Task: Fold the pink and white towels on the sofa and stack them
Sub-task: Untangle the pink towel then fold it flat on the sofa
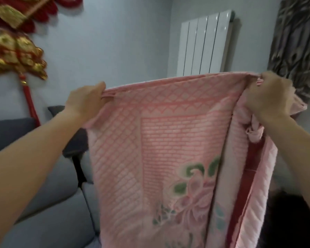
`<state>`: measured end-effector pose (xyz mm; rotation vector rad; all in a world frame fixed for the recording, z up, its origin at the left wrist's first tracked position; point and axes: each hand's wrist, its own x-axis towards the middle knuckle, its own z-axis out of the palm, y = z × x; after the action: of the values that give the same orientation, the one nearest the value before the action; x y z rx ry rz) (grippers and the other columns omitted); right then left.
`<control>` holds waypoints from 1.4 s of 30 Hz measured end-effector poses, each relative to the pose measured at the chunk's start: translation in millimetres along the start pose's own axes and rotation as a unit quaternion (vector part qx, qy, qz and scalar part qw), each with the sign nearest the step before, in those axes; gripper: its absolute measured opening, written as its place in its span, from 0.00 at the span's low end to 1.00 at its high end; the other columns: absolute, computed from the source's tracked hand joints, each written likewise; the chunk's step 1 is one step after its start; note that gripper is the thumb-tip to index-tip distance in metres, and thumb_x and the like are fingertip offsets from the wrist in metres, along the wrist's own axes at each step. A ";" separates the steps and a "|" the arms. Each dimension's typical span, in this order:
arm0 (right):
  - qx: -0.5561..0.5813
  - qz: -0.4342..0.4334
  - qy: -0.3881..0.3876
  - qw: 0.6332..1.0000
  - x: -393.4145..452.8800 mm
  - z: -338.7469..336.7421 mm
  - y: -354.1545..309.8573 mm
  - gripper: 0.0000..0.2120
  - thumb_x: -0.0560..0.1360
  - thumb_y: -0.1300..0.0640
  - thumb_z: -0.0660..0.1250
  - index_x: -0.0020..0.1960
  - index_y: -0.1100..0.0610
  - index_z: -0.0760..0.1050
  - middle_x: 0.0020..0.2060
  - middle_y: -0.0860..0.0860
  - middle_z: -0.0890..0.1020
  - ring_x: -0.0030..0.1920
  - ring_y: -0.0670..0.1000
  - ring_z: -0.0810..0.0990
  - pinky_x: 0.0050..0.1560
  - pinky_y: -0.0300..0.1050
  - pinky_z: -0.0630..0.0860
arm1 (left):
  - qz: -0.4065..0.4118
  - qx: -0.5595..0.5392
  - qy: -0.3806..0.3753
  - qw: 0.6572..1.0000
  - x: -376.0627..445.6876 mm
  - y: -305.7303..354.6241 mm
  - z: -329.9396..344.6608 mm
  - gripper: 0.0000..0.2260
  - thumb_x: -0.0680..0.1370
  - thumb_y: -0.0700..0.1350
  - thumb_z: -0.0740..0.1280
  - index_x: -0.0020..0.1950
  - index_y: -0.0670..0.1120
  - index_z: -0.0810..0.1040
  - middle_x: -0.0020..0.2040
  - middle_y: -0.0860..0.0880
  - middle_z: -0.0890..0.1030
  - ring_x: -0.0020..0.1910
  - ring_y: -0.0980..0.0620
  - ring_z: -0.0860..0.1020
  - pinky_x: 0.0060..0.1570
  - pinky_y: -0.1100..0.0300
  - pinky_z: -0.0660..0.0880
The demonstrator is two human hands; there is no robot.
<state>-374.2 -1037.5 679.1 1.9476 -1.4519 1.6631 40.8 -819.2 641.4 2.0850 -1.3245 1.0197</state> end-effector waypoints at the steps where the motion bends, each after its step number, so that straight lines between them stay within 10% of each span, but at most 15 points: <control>1: -0.009 0.001 -0.029 1.000 2.0 4.0 1.3 0.17 0.74 0.53 0.58 0.55 0.61 0.78 0.49 0.69 0.80 0.50 0.71 0.79 0.53 0.59 0.76 | -0.018 0.016 -0.017 1.000 -3.0 -5.9 7.4 0.16 0.82 0.57 0.63 0.49 0.44 0.68 0.42 0.34 0.79 0.38 0.34 0.79 0.35 0.48 0.70; 8: -0.069 -0.002 -0.171 0.983 0.5 43.8 3.7 0.13 0.79 0.56 0.60 0.53 0.63 0.80 0.54 0.68 0.80 0.55 0.69 0.79 0.55 0.56 0.76 | -0.017 0.095 -0.114 0.989 28.3 -3.8 30.5 0.05 0.78 0.37 0.60 0.51 0.47 0.70 0.49 0.42 0.80 0.44 0.40 0.79 0.40 0.51 0.73; 16: 0.038 0.085 0.058 0.994 77.8 34.6 -27.2 0.17 0.77 0.55 0.57 0.60 0.59 0.79 0.54 0.65 0.82 0.57 0.67 0.79 0.58 0.58 0.75 | -0.046 0.012 0.117 0.992 126.1 -17.3 -29.4 0.08 0.77 0.34 0.59 0.53 0.42 0.73 0.51 0.38 0.79 0.50 0.34 0.78 0.44 0.44 0.74; 22: 0.087 0.035 0.073 0.993 17.4 41.2 4.8 0.15 0.74 0.54 0.57 0.53 0.61 0.77 0.45 0.65 0.82 0.47 0.66 0.78 0.50 0.56 0.73 | -0.073 -0.145 0.118 0.980 48.4 -40.1 -7.1 0.06 0.75 0.33 0.61 0.47 0.42 0.73 0.42 0.45 0.75 0.41 0.44 0.72 0.40 0.51 0.68; 26: 0.069 0.048 -0.039 0.996 -64.0 55.6 77.3 0.18 0.73 0.45 0.57 0.52 0.57 0.75 0.42 0.61 0.82 0.47 0.65 0.80 0.51 0.61 0.78 | -0.124 -0.206 0.029 0.970 -83.0 -37.8 23.1 0.06 0.70 0.36 0.60 0.39 0.45 0.74 0.36 0.47 0.75 0.38 0.46 0.72 0.38 0.56 0.64; 30: -0.043 -0.084 -0.242 0.966 -195.9 35.9 162.2 0.19 0.73 0.50 0.57 0.45 0.63 0.80 0.40 0.67 0.81 0.39 0.67 0.81 0.41 0.56 0.77 | -0.058 -0.173 -0.219 0.959 -303.7 -12.2 75.6 0.15 0.71 0.48 0.55 0.40 0.42 0.79 0.36 0.40 0.80 0.35 0.41 0.79 0.36 0.52 0.73; 35: -0.187 -0.228 -0.466 0.834 -361.9 -21.4 287.0 0.15 0.74 0.62 0.57 0.43 0.66 0.83 0.43 0.66 0.76 0.35 0.66 0.80 0.32 0.56 0.77 | -0.222 -0.212 -0.494 0.814 -539.6 62.5 83.5 0.08 0.77 0.43 0.63 0.37 0.48 0.72 0.34 0.54 0.76 0.34 0.59 0.74 0.40 0.54 0.71; 42: -0.168 -0.121 -0.614 0.762 -484.6 -86.4 364.3 0.07 0.63 0.52 0.71 0.39 0.53 0.80 0.32 0.51 0.79 0.32 0.57 0.81 0.31 0.44 0.68 | -0.652 -0.216 -0.478 0.547 -691.3 154.0 52.3 0.06 0.81 0.36 0.63 0.53 0.41 0.80 0.52 0.39 0.81 0.50 0.39 0.79 0.45 0.53 0.72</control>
<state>-650.4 -900.9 149.9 2.8830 -1.4562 -0.2284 -260.3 -535.6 64.1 2.2715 0.1058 -1.1014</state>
